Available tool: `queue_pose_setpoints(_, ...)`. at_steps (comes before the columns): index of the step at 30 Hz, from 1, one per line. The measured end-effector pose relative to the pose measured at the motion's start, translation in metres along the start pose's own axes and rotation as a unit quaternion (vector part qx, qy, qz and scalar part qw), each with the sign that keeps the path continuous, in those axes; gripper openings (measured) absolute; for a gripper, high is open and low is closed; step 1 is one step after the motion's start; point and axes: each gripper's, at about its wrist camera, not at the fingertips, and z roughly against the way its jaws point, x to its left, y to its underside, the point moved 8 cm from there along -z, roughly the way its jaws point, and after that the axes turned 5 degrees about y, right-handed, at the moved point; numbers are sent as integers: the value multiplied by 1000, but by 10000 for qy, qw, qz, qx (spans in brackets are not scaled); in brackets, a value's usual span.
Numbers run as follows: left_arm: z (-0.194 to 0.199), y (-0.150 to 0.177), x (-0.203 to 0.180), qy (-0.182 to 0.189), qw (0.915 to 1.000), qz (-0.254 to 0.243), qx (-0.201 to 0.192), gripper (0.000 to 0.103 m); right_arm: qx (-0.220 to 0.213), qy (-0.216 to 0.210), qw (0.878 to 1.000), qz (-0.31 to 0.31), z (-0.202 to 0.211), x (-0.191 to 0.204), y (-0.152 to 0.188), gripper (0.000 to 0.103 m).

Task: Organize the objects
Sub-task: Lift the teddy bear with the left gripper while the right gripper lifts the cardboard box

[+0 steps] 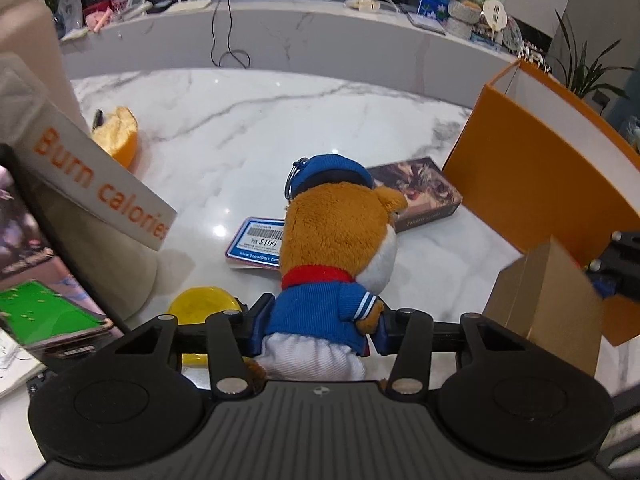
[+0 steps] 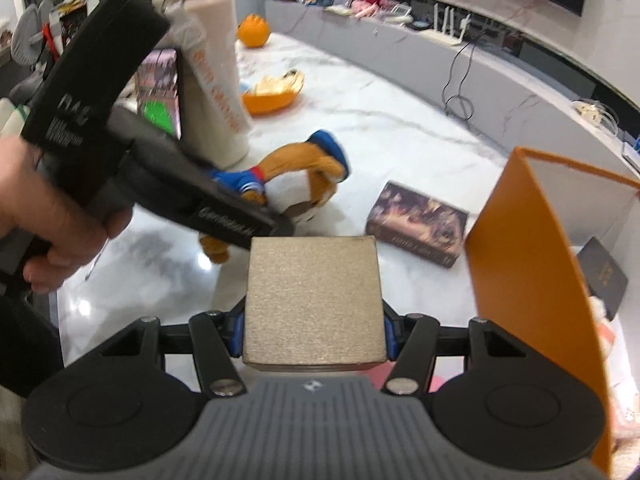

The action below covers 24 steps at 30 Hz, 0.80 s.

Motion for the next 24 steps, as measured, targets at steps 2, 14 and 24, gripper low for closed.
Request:
queue_pose_setpoints(2, 8, -1, -1, -53, 9999, -45, -101, 55, -166, 20, 9998, -114, 10, -8, -6, 61)
queue_pose_setpoints(14, 29, -3, 2, -177, 9994, 22, -295, 54, -869, 367, 9899, -1058, 58, -66, -25, 61)
queue_pose_setpoints(24, 60, -36, -12, -233, 9976, -239, -608, 54, -1451, 850, 9656, -1985, 106, -141, -23, 61)
